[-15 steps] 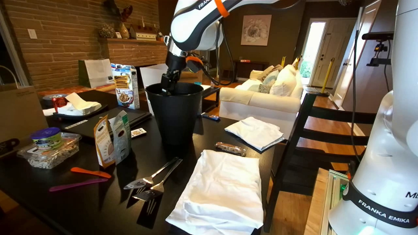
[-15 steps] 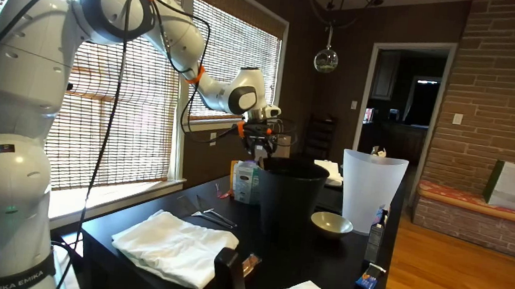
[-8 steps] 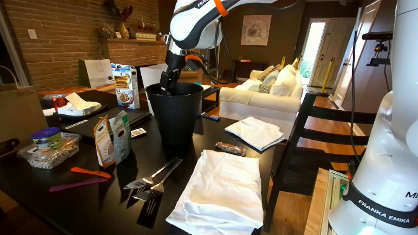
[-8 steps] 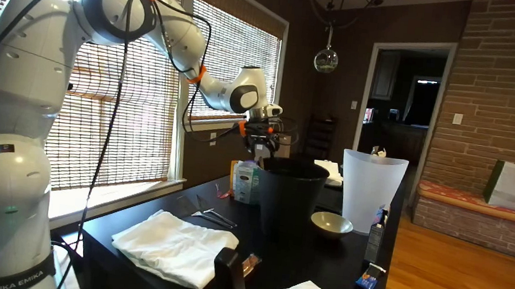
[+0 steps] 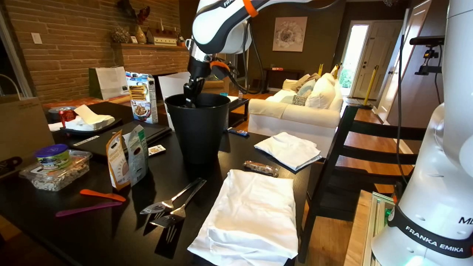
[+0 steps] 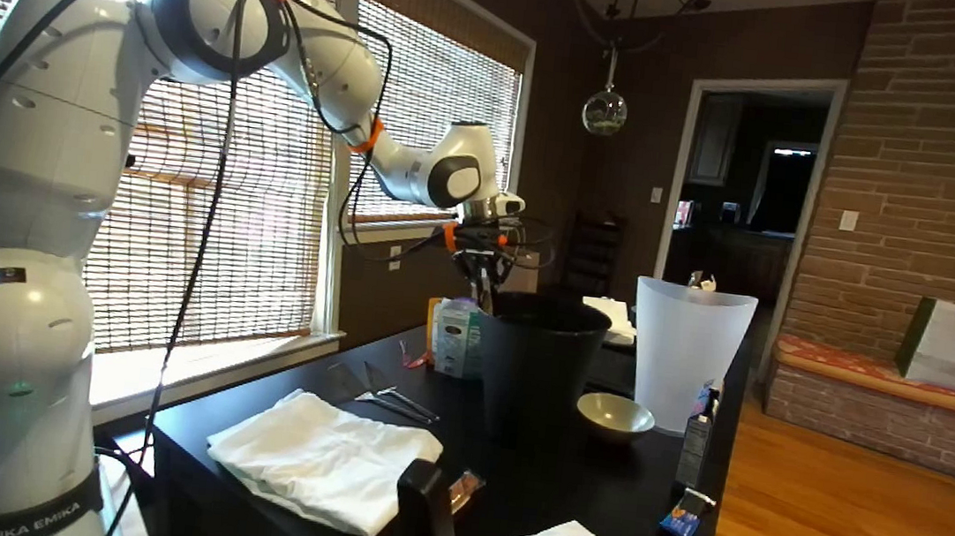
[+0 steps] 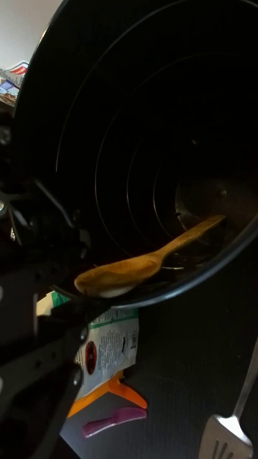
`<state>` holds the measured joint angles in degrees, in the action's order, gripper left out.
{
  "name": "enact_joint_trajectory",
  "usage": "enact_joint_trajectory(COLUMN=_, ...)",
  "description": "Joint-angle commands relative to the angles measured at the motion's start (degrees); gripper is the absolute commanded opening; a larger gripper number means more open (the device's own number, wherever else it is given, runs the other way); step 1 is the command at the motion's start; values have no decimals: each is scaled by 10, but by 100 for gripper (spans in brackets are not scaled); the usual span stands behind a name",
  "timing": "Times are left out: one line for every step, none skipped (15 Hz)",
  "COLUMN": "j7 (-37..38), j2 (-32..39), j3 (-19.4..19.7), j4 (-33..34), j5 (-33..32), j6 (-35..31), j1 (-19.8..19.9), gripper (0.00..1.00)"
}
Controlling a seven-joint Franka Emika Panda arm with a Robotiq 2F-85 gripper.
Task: Remove the wooden spoon from the black bin.
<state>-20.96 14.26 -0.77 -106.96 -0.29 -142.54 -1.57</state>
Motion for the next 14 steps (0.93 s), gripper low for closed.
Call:
enact_joint_trajectory(j7=12, j2=10, j3=-4, j4=19, j5=-21, j6=27, j1=7, gripper=1)
enact_joint_trajectory(j7=12, j2=11, j3=-4, j4=21, j5=-21, j6=31, j1=7, gripper=0)
enact_joint_trajectory(j7=12, j2=11, j3=-4, j4=22, j5=-21, j6=35, j1=7, gripper=0)
enact_joint_trajectory(j7=12, j2=11, j3=-4, j4=24, j5=-22, j6=36, j1=7, gripper=2)
enact_joint_trajectory(j7=11, j2=11, j3=-4, j4=25, j5=-22, j6=37, j1=8, gripper=2)
enact_joint_trajectory(j7=12, j2=11, j3=-3, j4=27, j5=-24, j6=37, j1=8, gripper=2)
enact_joint_trajectory(j7=13, j2=8, j3=-2, j4=26, j5=-26, j6=35, j1=8, gripper=2)
enact_joint_trajectory(j7=14, j2=3, j3=-2, j4=26, j5=-29, j6=33, j1=8, gripper=2)
enact_joint_trajectory(j7=14, j2=-3, j3=-1, j4=23, j5=-32, j6=28, j1=9, gripper=2)
enact_joint_trajectory(j7=14, j2=-8, j3=-1, j4=22, j5=-35, j6=25, j1=10, gripper=2)
enact_joint_trajectory(j7=12, j2=-16, j3=-2, j4=17, j5=-38, j6=17, j1=11, gripper=2)
enact_joint_trajectory(j7=9, j2=-25, j3=-2, j4=10, j5=-41, j6=10, j1=11, gripper=2)
enact_joint_trajectory(j7=9, j2=-32, j3=-2, j4=6, j5=-45, j6=1, j1=11, gripper=2)
enact_joint_trajectory(j7=6, j2=-42, j3=-3, j4=-1, j5=-47, j6=-4, j1=11, gripper=2)
